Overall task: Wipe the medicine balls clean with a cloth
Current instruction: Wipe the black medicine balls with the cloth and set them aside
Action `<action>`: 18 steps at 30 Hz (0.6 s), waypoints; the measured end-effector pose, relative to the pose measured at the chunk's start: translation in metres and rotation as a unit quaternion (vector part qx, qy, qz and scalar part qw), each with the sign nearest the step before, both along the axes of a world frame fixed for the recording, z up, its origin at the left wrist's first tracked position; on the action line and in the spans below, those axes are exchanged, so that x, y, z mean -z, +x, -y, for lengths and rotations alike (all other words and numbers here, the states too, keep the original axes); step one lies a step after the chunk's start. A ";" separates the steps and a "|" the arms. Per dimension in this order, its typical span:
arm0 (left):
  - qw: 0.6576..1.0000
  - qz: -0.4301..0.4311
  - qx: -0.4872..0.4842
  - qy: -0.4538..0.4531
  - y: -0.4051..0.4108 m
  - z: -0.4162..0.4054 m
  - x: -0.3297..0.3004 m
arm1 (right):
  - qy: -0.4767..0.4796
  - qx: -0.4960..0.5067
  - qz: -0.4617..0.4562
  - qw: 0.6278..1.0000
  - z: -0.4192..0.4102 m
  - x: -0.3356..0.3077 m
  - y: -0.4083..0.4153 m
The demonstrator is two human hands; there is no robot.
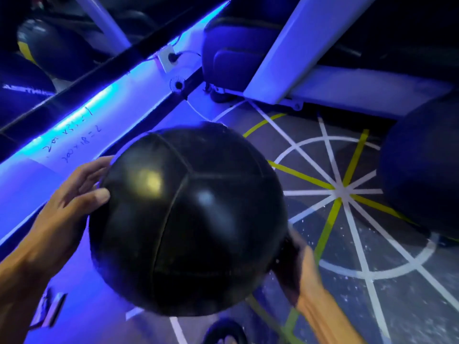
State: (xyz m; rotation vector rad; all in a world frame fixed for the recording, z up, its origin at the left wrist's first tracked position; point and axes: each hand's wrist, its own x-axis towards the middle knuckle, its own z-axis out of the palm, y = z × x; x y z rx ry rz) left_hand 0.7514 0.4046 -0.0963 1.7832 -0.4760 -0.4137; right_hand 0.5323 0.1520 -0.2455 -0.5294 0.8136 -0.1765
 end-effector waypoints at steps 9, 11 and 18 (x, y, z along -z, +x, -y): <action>0.995 -0.008 0.024 0.092 -0.008 0.093 0.055 | -0.167 0.093 -0.021 0.981 0.048 -0.009 -0.008; 0.997 0.007 -0.002 0.081 -0.013 0.099 0.058 | -0.203 0.073 -0.033 0.976 0.046 -0.007 -0.012; 0.993 0.054 0.004 0.104 -0.024 0.089 0.069 | -0.276 0.117 -0.141 0.944 0.053 -0.006 -0.013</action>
